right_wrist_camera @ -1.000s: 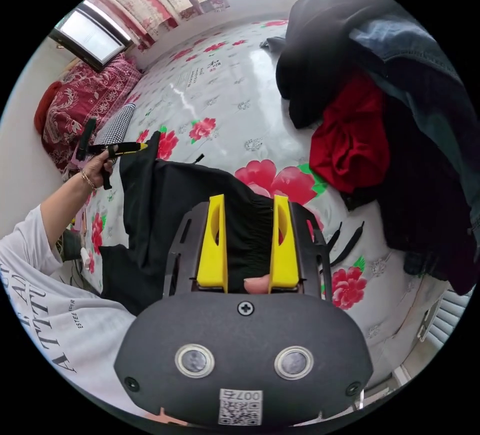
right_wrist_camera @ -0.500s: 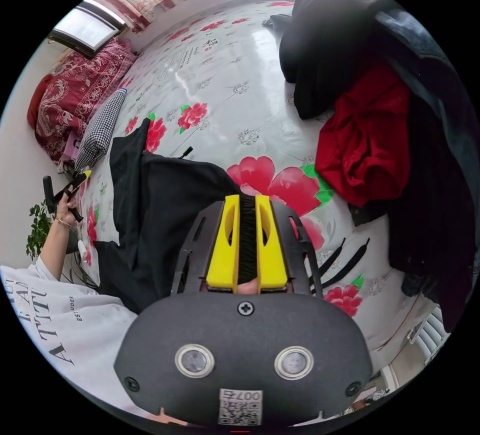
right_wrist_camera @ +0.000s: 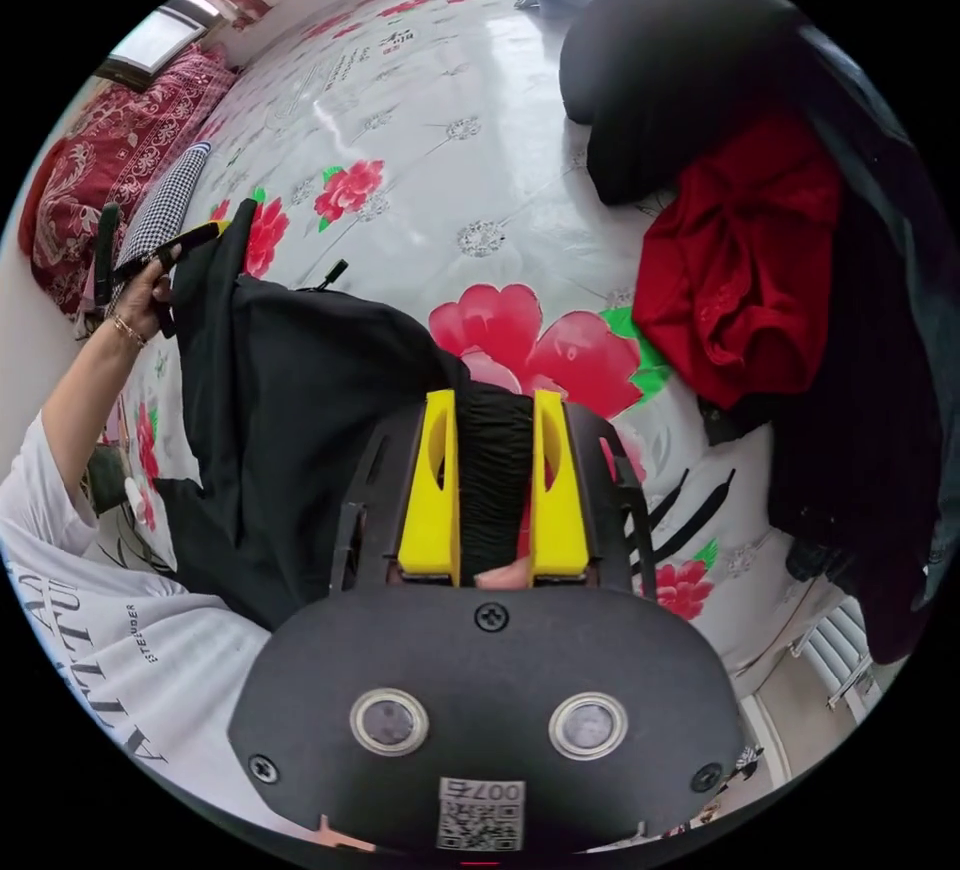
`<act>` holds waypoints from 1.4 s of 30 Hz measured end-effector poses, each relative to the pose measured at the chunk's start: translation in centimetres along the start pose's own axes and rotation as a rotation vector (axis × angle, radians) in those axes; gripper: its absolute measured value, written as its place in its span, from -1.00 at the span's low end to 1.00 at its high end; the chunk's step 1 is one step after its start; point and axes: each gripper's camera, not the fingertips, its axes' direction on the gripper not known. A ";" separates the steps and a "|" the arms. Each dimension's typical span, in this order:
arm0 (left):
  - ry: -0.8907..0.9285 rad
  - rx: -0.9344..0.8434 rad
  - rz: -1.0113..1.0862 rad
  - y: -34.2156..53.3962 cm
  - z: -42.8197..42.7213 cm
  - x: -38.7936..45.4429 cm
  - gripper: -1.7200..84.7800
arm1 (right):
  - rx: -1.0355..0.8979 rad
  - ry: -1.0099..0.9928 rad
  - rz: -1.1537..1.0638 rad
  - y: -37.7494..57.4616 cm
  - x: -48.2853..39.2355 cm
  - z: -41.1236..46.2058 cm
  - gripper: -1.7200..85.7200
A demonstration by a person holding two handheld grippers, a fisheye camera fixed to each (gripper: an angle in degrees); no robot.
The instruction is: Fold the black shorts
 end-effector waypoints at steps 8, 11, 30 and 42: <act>0.162 0.174 -0.149 11.3 -9.7 -8.4 -0.98 | 0.068 -0.093 0.024 0.9 1.1 -2.6 -0.73; 0.175 0.318 -0.306 18.3 -15.6 -12.4 -0.97 | 0.072 -0.092 0.010 0.8 0.9 -3.2 -0.73; 0.094 -0.045 0.088 -2.0 -0.6 2.3 -0.98 | 0.043 -0.094 0.046 1.8 0.2 -2.6 -0.76; 0.009 0.285 -0.507 20.5 -21.4 -11.9 -0.98 | 0.123 -0.145 0.005 2.5 0.6 -5.4 -0.72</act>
